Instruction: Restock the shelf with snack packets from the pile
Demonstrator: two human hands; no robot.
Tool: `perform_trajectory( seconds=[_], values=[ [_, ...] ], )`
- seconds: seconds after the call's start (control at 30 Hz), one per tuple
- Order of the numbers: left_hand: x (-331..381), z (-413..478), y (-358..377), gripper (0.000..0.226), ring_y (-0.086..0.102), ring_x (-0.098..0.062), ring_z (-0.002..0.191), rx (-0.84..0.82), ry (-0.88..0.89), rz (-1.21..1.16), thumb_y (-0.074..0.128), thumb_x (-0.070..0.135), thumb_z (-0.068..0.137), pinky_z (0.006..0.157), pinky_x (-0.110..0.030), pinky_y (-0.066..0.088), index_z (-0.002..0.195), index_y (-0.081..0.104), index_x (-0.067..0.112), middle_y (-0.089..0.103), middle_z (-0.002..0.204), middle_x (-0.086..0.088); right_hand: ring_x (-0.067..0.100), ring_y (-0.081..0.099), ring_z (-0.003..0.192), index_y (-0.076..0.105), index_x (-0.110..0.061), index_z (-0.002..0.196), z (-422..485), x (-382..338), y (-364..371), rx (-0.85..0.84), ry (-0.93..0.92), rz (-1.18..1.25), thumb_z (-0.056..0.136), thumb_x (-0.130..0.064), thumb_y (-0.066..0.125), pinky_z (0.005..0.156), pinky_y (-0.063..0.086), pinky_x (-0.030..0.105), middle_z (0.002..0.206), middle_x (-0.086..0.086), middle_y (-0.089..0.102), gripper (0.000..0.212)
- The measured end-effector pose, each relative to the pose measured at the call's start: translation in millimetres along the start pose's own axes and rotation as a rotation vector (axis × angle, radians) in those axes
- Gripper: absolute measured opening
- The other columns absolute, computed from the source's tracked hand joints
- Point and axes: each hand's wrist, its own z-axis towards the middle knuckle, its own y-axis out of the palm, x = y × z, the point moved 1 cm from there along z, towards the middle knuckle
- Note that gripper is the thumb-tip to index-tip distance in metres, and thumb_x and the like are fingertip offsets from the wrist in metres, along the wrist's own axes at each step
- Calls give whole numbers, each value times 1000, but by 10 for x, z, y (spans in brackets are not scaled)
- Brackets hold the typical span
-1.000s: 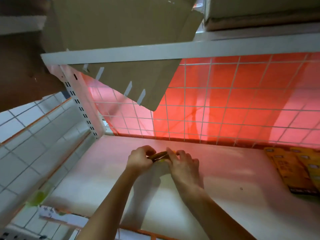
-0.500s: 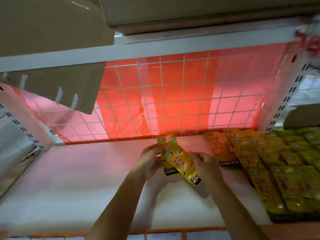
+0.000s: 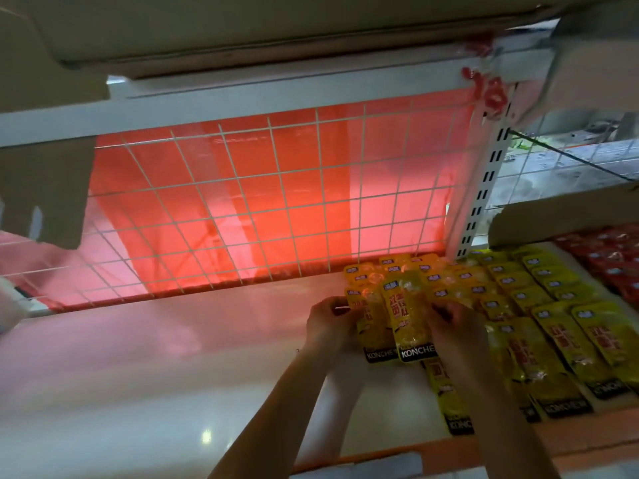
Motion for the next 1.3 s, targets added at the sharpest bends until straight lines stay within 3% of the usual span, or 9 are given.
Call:
perform_trajectory(
  seconds=[0.13,0.3,0.5,0.67,0.83,0.93,1.07,1.3],
  values=[
    [-36,18,127,10,70,-15,75,89,111,282,77,29,78,71,-34,58,85,71,24,73,80,4,9,56,55,63,-25,76,3,62,-137,-9,1,-42,88,-45,60,49,35,24,61,-5,62,23],
    [9,40,208,26,65,-12,81,175,162,575,73,43,79,67,-24,46,95,72,23,73,88,7,0,54,61,67,-17,102,58,95,-123,-78,-48,-190,91,-31,60,52,37,19,70,-15,57,19],
    [29,106,239,34,65,-12,84,193,171,623,73,47,79,74,-25,49,103,71,22,73,94,4,5,52,70,66,-17,109,87,91,-73,-113,-82,-304,91,-26,61,64,38,22,81,-10,57,21],
    [53,104,250,42,66,-15,80,208,173,616,75,45,78,77,-30,53,111,63,23,67,84,4,8,57,76,65,-18,110,122,65,-70,-167,-92,-323,91,-25,60,69,43,23,98,-3,69,21],
    [44,-1,240,33,55,-5,72,266,287,658,61,42,90,68,-24,40,117,61,22,59,80,13,10,60,72,60,-20,116,97,39,-6,-206,-135,-322,91,-23,58,60,42,22,86,-4,66,25],
    [-9,-93,256,30,57,3,68,219,301,620,59,43,91,62,-21,44,116,61,26,58,76,19,12,60,74,57,-19,112,69,40,46,-199,-156,-390,93,-26,55,64,46,26,85,-4,63,20],
    [-62,-193,281,36,64,-2,73,190,330,618,65,45,87,71,-23,53,118,59,29,67,89,11,14,59,84,54,-17,110,27,9,101,-166,-235,-499,97,-33,48,67,41,24,98,0,64,22],
    [-120,-251,315,30,63,-7,76,192,417,727,62,41,89,74,-21,49,118,61,31,61,107,6,14,55,102,61,-16,105,-24,79,148,-113,-347,-597,94,-26,53,85,41,23,106,-1,60,17]
  ],
)
